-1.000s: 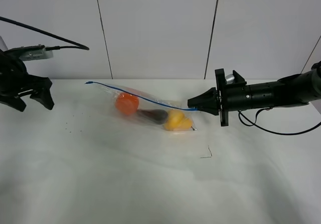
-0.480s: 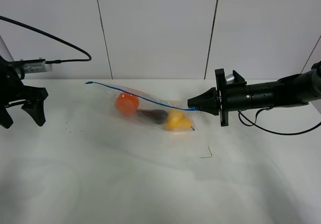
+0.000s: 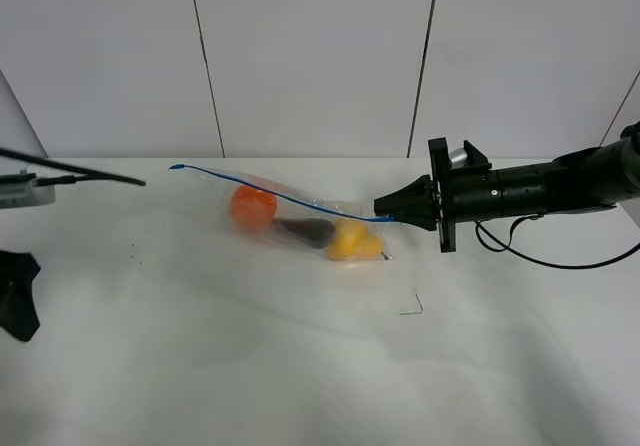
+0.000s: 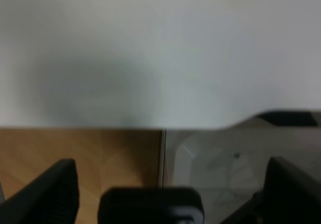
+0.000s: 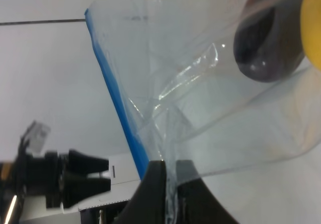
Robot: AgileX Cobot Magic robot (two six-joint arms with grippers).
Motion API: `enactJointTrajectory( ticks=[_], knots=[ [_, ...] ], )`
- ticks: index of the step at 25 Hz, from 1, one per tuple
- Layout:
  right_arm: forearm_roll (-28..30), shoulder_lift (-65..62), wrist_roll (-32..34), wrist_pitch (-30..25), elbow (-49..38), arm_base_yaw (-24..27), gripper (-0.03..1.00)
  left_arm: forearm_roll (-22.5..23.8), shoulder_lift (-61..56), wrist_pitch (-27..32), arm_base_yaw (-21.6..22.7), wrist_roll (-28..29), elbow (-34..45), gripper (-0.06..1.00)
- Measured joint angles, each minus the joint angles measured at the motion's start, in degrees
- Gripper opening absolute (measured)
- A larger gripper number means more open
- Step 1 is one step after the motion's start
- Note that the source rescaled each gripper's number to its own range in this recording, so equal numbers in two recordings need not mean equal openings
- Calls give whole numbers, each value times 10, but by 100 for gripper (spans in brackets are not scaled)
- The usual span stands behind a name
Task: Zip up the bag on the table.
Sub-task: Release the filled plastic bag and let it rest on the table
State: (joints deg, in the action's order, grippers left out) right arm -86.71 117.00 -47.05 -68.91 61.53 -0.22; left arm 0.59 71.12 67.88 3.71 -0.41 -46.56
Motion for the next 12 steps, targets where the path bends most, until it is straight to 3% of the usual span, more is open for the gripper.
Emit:
enactJointTrajectory(
  ticks=[8,12],
  knots=[
    [0,0,0,0,0,0,1,0,-198,-53,0,0,161,100],
    [0,0,0,0,0,0,1,0,-273,-71,0,-1,180,100]
  ],
)
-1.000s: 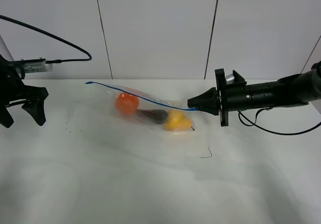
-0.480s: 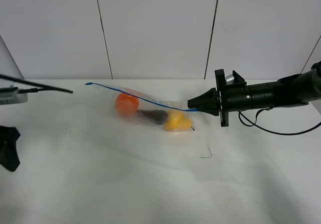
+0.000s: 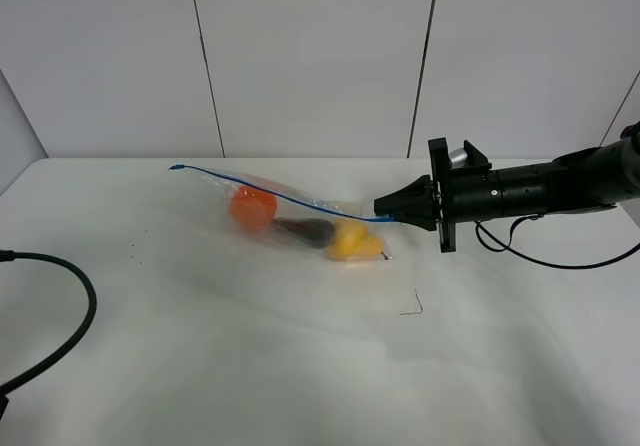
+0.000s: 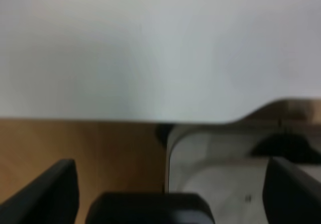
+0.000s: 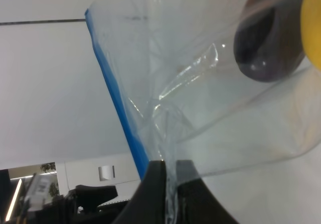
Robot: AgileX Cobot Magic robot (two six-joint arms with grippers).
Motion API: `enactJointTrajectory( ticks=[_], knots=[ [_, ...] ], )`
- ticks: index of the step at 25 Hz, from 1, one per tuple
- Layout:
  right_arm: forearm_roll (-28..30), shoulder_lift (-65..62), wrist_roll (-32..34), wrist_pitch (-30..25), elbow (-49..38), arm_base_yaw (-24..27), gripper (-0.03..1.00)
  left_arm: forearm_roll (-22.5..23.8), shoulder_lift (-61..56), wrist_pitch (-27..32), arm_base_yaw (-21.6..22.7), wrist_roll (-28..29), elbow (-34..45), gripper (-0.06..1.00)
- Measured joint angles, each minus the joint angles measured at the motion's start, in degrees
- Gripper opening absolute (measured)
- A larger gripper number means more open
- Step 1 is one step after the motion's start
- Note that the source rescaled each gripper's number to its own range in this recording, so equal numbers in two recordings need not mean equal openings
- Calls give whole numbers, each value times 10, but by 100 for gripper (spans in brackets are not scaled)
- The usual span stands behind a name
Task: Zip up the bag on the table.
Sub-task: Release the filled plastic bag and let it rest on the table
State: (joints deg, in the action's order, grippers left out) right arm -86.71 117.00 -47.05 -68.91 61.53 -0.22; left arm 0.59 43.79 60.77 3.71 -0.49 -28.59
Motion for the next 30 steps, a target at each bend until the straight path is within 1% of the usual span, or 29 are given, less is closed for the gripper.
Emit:
enactJointTrajectory(
  ticks=[10,13,15,17,24,30],
  knots=[
    [0,0,-1,0,0,0,1,0,-130,-4,-2,-3,0,100],
    [0,0,-1,0,0,0,1,2,-173,-4,-24,-3,0,100],
    [0,0,-1,0,0,0,1,2,-202,-4,-47,-3,0,100],
    [0,0,-1,0,0,0,1,2,-230,-5,-58,-3,1,100],
    [0,0,-1,0,0,0,1,2,-309,-5,-45,-3,2,100],
    [1,0,-1,0,0,0,1,2,-407,-5,-45,-3,2,100]
  ],
)
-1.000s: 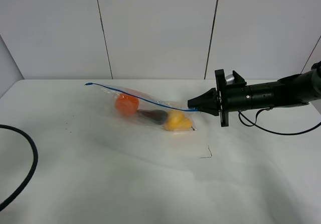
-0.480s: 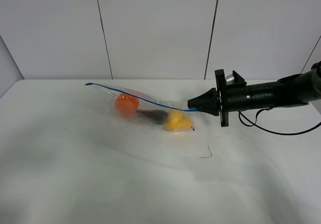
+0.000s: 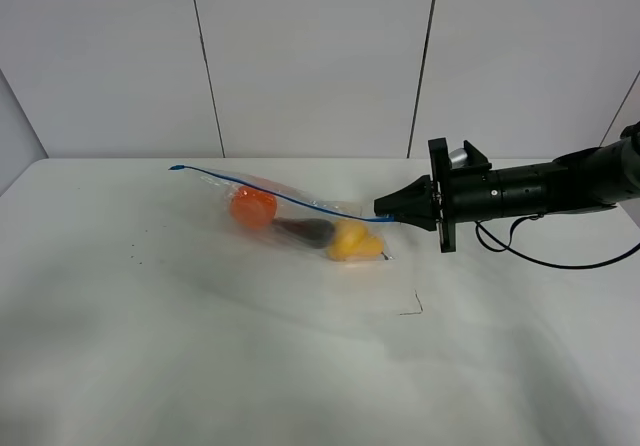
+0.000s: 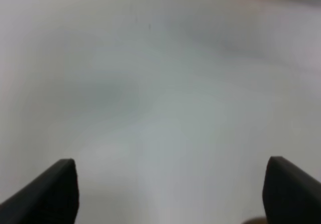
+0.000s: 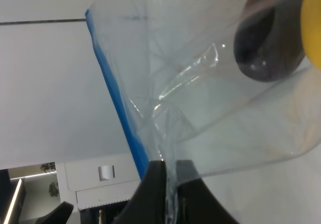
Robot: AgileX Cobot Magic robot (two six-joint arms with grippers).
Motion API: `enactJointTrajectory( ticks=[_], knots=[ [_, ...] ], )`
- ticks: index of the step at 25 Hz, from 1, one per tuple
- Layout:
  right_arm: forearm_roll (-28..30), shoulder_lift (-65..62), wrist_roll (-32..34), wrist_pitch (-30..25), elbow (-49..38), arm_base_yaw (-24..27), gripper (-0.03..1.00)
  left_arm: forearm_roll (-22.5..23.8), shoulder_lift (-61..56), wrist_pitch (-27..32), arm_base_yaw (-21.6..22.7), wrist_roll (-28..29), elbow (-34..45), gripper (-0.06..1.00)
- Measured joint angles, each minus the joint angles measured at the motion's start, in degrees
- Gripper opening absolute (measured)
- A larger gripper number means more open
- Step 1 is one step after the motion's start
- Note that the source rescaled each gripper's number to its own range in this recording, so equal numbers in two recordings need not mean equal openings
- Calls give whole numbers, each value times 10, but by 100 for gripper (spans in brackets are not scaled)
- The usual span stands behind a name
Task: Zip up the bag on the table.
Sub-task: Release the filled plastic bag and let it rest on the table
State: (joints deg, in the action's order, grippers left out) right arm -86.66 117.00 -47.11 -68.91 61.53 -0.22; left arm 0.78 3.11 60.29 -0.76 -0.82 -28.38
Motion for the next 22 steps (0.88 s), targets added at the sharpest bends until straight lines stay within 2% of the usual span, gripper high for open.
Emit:
enactJointTrajectory(
  ticks=[3,5,7,9,10,11,13,16,22],
  knots=[
    [4,0,1,0,0,0,1,0,-32,1,0,0,0,100],
    [11,0,7,0,0,0,9,0,-34,1,0,0,0,100],
    [24,0,20,0,0,0,31,0,-35,0,0,0,0,100],
    [40,0,35,2,1,0,64,0,-35,0,0,0,0,100],
    [54,0,40,1,5,3,77,0,-35,0,0,0,0,100],
    [73,0,44,0,12,5,86,0,-35,0,0,0,0,100],
    [121,0,63,-1,45,12,95,0,-35,0,0,0,0,100],
    [247,0,130,-2,121,17,99,0,-35,0,0,0,0,100],
    [582,0,311,13,270,3,100,0,-35,0,0,0,0,100]
  ],
)
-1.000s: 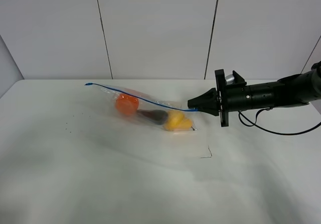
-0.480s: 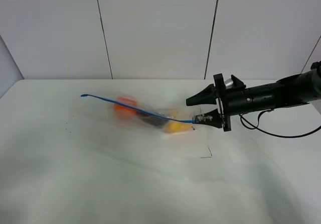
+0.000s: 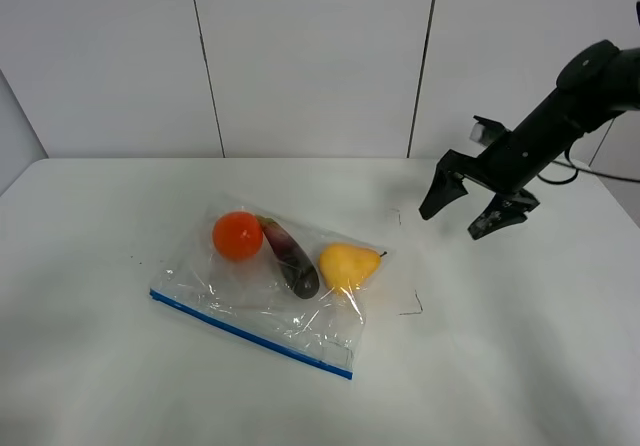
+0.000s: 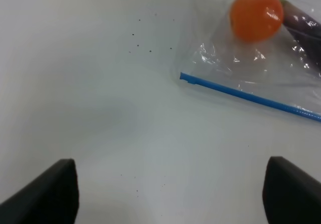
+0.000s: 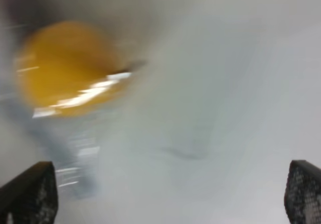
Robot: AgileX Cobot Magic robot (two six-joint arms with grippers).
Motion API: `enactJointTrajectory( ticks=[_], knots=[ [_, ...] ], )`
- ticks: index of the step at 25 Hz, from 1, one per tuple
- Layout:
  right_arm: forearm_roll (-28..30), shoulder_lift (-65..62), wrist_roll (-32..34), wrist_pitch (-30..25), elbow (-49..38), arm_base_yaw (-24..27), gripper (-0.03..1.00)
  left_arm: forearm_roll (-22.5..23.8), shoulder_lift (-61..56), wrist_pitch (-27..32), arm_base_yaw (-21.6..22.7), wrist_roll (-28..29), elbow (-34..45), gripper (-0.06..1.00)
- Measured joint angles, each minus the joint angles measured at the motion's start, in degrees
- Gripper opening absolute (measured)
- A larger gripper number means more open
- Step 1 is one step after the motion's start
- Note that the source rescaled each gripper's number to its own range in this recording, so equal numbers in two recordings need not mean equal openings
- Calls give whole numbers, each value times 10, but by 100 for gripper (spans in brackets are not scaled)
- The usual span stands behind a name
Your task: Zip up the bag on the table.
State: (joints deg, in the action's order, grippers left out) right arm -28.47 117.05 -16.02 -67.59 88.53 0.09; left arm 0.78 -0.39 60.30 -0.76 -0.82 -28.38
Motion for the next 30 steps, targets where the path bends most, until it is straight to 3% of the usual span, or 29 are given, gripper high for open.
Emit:
enactJointTrajectory(
  ticks=[3,7,15,19,30],
  knots=[
    [108,0,57,2,41,-5,100,0,0,0,0,0,0,100],
    [181,-1,84,-12,49,-5,100,0,0,0,0,0,0,100],
    [202,-27,97,-15,23,-5,100,0,0,0,0,0,0,100],
    [210,-97,97,-15,-63,-5,100,0,0,0,0,0,0,100],
    [215,-410,103,-17,-414,-12,100,0,0,0,0,0,0,100]
  ],
)
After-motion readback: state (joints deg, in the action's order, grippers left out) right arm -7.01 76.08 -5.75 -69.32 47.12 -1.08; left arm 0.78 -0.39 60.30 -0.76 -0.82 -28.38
